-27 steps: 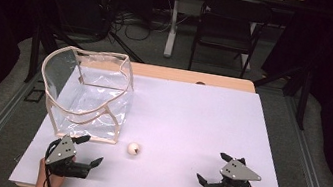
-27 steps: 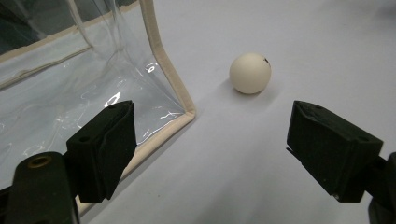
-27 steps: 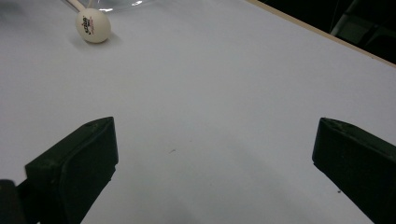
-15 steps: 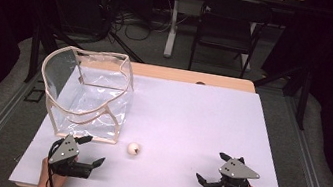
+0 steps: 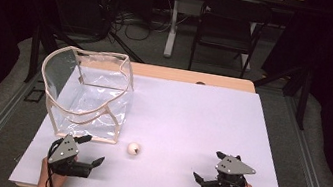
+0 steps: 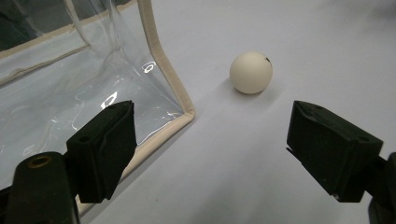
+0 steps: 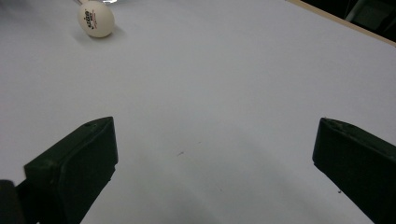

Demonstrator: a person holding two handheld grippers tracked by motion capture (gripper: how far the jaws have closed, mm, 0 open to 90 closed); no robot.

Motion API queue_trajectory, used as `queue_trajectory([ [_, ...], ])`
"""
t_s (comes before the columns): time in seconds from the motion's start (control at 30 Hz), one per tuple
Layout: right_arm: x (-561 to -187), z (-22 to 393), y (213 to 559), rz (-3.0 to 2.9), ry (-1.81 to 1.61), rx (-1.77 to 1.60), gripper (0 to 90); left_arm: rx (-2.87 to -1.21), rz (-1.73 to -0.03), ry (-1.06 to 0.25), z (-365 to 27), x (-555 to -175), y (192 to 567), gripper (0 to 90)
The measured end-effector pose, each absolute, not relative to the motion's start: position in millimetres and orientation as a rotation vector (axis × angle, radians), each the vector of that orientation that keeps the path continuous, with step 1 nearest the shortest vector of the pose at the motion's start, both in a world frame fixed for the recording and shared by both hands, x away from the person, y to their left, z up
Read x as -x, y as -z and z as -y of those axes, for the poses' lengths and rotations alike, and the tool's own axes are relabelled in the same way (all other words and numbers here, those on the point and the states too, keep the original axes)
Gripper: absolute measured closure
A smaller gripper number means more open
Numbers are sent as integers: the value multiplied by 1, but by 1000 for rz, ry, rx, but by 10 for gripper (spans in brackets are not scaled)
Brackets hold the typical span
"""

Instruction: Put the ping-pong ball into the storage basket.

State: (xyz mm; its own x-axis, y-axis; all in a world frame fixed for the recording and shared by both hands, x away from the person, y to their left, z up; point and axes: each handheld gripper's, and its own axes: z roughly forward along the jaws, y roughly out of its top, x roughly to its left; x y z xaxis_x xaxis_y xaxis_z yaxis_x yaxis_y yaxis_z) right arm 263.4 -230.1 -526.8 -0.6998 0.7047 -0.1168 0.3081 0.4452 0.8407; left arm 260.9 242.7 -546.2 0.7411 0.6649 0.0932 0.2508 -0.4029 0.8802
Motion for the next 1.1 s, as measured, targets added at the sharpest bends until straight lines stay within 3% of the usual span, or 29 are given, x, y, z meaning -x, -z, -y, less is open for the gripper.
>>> queue_trajectory([
  [1.1, -298, 184, 512, -2355, -1175, -775, 0, -1967, -701, -552, -243, -260, 546, 161],
])
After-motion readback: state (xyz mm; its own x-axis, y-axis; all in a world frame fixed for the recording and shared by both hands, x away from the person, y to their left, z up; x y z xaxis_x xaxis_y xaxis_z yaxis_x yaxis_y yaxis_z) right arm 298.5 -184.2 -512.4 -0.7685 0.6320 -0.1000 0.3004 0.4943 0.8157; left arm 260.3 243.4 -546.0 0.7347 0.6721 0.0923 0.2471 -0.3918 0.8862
